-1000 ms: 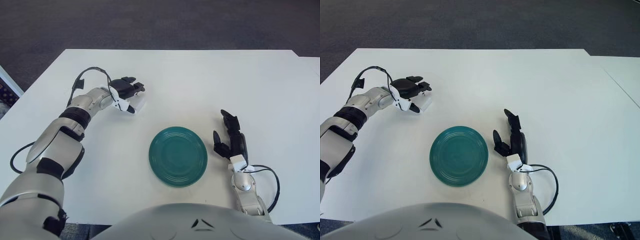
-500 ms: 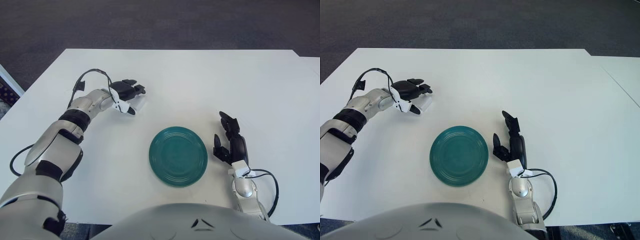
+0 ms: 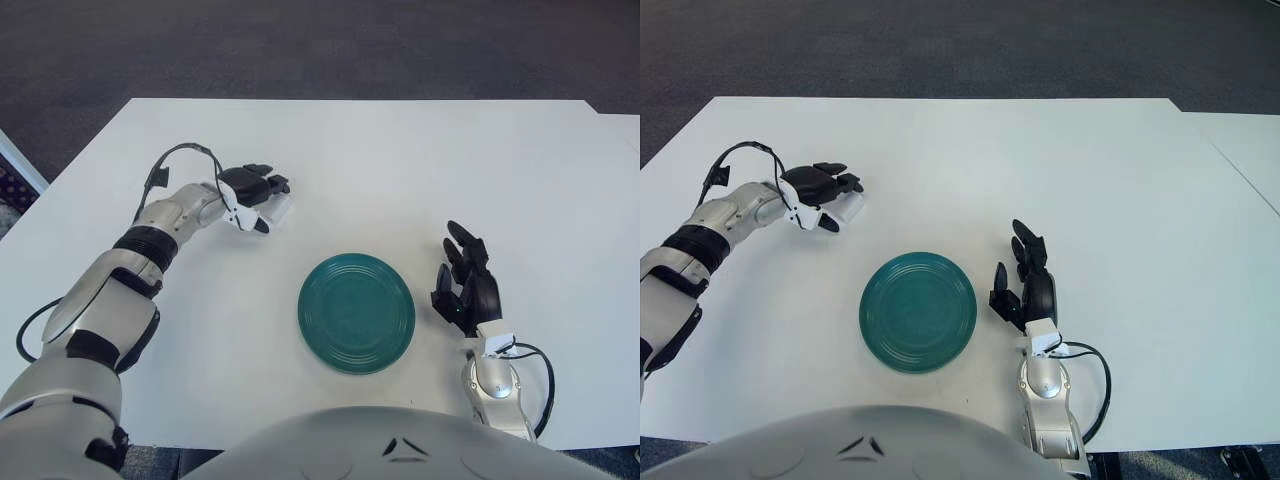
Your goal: Put the charger into the plate.
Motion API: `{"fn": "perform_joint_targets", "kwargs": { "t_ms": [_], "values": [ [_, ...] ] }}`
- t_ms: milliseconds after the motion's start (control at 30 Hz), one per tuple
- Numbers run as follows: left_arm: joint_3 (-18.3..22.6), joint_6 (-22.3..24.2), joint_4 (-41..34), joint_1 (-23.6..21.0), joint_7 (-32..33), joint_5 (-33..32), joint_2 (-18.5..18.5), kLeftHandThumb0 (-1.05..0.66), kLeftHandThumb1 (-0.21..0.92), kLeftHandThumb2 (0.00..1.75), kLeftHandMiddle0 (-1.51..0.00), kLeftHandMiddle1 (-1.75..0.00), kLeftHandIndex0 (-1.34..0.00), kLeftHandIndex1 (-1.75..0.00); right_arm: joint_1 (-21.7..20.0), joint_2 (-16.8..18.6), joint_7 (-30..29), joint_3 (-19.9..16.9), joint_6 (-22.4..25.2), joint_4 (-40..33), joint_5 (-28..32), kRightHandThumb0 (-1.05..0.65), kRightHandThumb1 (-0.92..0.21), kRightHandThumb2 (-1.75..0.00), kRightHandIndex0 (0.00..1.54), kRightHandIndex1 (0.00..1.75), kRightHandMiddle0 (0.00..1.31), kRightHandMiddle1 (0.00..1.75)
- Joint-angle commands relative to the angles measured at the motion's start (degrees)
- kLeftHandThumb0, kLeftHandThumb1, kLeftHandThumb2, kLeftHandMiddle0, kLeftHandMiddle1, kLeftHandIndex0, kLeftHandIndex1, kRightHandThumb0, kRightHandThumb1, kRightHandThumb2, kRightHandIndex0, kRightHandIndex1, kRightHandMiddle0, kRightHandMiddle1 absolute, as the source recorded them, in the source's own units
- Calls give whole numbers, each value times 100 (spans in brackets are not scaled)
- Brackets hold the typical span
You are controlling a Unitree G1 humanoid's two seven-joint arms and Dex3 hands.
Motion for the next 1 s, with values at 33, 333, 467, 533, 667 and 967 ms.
{"fn": "perform_joint_targets", "kwargs": {
  "t_ms": [33,333,467,533,667,967],
  "values": [
    [18,52,-58,71,-9,35,57,-82,92,13,-18,0,-14,-81,-21,110,-178,-41,135,-147,-138,-79,-92,-93,19,0,0,43],
    [-31,-9,194,43,73,68,13,-84,92,13,-17,0,-12,-80,185,-84,422,-1,1951,-2244,-102,-78,-92,-97,16,0,0,39],
    [-8,7,162,56,50,45,18,-84,92,14,-17,0,-12,-80,42,4,247,113,1862,-1873,-317,-80,-92,-99,13,0,0,36],
    [2,7,180,56,56,32,14,-83,92,14,-17,0,-12,-81,-59,24,254,80,1846,-1790,-239,-82,-92,-100,11,0,0,32],
    [10,20,187,58,87,27,-5,-81,92,15,-18,-1,-14,-82,-146,82,397,37,1834,-1754,138,-86,-92,-102,7,0,0,27],
    [-7,37,254,-4,193,71,-12,-76,92,16,-21,-1,-18,-85,-115,132,706,-4,1892,-1771,808,-88,-92,-104,4,0,0,23]
  ]
}}
